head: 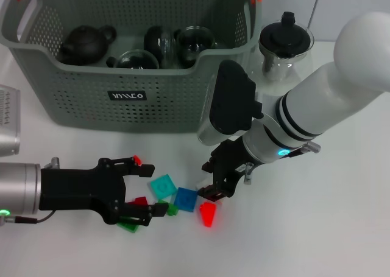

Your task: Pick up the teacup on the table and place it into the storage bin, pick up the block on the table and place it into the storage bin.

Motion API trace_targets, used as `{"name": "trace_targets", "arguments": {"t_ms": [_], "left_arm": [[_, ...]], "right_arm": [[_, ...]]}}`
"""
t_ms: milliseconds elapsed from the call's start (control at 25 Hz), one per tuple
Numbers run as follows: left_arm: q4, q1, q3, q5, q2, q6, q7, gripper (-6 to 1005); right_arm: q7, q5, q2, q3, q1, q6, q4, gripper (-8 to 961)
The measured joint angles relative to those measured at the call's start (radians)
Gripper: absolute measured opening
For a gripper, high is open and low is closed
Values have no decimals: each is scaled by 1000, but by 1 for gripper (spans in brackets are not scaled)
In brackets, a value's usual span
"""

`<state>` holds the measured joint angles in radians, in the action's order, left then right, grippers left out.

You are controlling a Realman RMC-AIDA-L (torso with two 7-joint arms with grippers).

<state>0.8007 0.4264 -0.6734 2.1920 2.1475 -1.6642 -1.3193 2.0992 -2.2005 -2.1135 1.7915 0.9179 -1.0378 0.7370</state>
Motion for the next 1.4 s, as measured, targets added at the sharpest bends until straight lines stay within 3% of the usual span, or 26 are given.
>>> {"name": "trace_targets", "arguments": {"t_ms": [520,960,1080,1400], "left_arm": [[0,0,0,0,0,0,0,878],[0,-3,-1,0,0,10,0,878],[0,-4,0,0,0,6,0,878],[4,-15,16,0,-4,5,0,878]], "right_arm": [[-4,4,1,3,10,10,-26,540],[2,6,0,26,22,4,-25,182],[5,11,7,13,9,-6,6,180],[-1,8,22,-211,-60,-216,228,177]]}}
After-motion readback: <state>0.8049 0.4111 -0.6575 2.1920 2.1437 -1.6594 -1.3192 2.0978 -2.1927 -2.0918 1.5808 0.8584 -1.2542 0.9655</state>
